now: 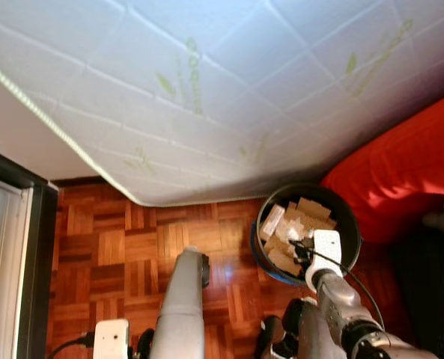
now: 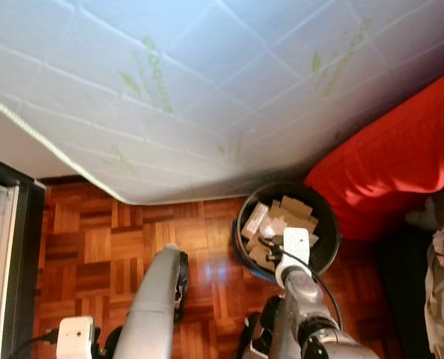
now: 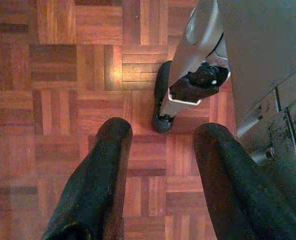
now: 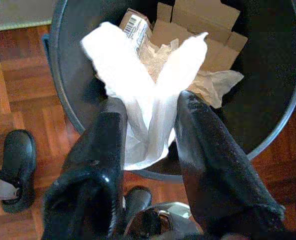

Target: Clean up the room

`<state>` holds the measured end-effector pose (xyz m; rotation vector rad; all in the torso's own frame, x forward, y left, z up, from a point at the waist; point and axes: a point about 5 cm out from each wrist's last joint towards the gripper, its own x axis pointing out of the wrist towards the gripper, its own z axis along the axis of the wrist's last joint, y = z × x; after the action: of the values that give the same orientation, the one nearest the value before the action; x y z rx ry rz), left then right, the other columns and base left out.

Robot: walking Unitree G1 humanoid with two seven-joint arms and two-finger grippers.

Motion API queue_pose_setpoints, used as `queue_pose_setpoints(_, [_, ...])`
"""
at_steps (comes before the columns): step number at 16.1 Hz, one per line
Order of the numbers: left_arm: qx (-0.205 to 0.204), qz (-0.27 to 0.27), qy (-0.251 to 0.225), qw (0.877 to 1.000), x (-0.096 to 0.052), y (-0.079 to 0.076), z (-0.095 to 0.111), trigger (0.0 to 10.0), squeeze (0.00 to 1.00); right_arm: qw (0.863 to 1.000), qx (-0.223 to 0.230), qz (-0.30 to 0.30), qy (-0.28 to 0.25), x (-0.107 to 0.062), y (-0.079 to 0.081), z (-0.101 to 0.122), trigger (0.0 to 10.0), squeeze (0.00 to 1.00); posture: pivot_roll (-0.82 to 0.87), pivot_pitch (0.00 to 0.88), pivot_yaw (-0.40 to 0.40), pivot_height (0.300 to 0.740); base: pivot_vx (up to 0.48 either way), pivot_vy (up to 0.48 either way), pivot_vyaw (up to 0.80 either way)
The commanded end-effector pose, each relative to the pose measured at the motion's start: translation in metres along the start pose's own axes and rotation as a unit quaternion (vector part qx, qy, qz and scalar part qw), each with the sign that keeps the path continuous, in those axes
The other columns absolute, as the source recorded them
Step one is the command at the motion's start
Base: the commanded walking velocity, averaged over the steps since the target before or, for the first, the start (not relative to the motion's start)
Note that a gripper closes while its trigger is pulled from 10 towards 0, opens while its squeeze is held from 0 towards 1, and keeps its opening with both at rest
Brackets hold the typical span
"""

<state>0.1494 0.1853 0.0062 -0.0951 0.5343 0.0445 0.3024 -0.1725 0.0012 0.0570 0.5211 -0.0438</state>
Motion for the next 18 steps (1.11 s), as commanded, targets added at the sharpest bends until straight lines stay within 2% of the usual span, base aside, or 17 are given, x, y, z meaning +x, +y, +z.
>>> queue_pose_setpoints(1, [0.013,-0.063,-0.207,0.976,-0.011,-0.023,0.085,10.0,0.0,1.0,0.004,-0.004,0.027,-0.004,-0.002,-0.016,10.0,0.9,0.23,0.427,-0.003,0.64,0.0,0.0,0.0])
queue_pose_setpoints(3, [0.017,-0.053,-0.203,0.978,-0.009,-0.019,0.09,10.0,0.0,1.0,0.004,-0.003,0.026,-0.004,0.0,-0.015,10.0,0.88,0.23,0.421,-0.002,0.64,0.0,0.0,0.0])
queue_pose_setpoints(4, [0.051,-0.051,-0.188,0.98,-0.009,-0.017,0.091,10.0,0.0,1.0,0.001,-0.002,0.026,-0.003,0.001,-0.015,10.0,0.0,0.23,0.419,-0.002,0.64,0.0,0.0,0.0])
queue_pose_setpoints(6, [0.158,-0.036,-0.16,0.974,-0.005,-0.009,0.087,10.0,0.0,1.0,0.001,-0.002,0.027,-0.003,0.003,-0.015,10.0,0.0,0.23,0.416,0.002,0.64,0.0,0.0,0.0])
queue_pose_setpoints(8, [0.204,0.0,-0.144,0.968,0.001,0.007,0.088,10.0,0.0,1.0,0.003,-0.008,0.027,-0.003,0.002,-0.015,10.0,0.0,0.23,0.413,0.004,0.64,0.0,0.0,0.0])
queue_pose_setpoints(10, [0.274,-0.054,-0.139,0.95,0.002,0.01,0.094,10.0,0.0,0.999,0.005,-0.029,0.017,-0.004,-0.004,-0.013,10.0,0.0,0.23,0.416,0.005,0.64,0.0,0.0,0.0])
queue_pose_setpoints(11, [0.318,-0.059,-0.129,0.937,0.002,0.013,0.093,10.0,0.0,0.999,0.006,-0.031,0.015,-0.004,-0.005,-0.012,10.0,0.0,0.23,0.417,0.006,0.64,0.0,0.0,0.0])
queue_pose_setpoints(12, [0.376,-0.054,-0.111,0.919,0.003,0.018,0.09,10.0,0.0,0.999,0.006,-0.033,0.013,-0.003,-0.005,-0.011,10.0,0.0,0.23,0.417,0.006,0.64,0.0,0.0,0.0])
queue_pose_setpoints(13, [0.378,-0.026,-0.107,0.919,0.004,0.026,0.09,10.0,0.0,0.999,0.009,-0.038,0.009,-0.003,-0.008,-0.01,10.0,0.0,0.23,0.415,0.01,0.64,0.0,0.0,0.0])
queue_pose_setpoints(15, [0.37,-0.015,-0.121,0.921,0.004,0.027,0.093,10.0,0.0,0.999,0.012,-0.044,0.008,-0.003,-0.01,-0.009,10.0,0.0,0.23,0.415,0.01,0.64,0.0,0.0,0.0])
queue_pose_setpoints(16, [0.34,-0.02,-0.149,0.928,0.004,0.018,0.099,10.0,0.0,0.999,0.012,-0.049,0.007,-0.003,-0.012,-0.008,10.0,0.0,0.23,0.414,0.009,0.64,0.0,0.0,0.0])
queue_pose_setpoints(18, [0.313,-0.044,-0.187,0.93,0.004,0.005,0.104,10.0,0.0,0.999,0.014,-0.049,-0.001,-0.003,-0.012,-0.006,10.0,0.0,0.23,0.409,0.006,0.64,0.0,0.0,0.0])
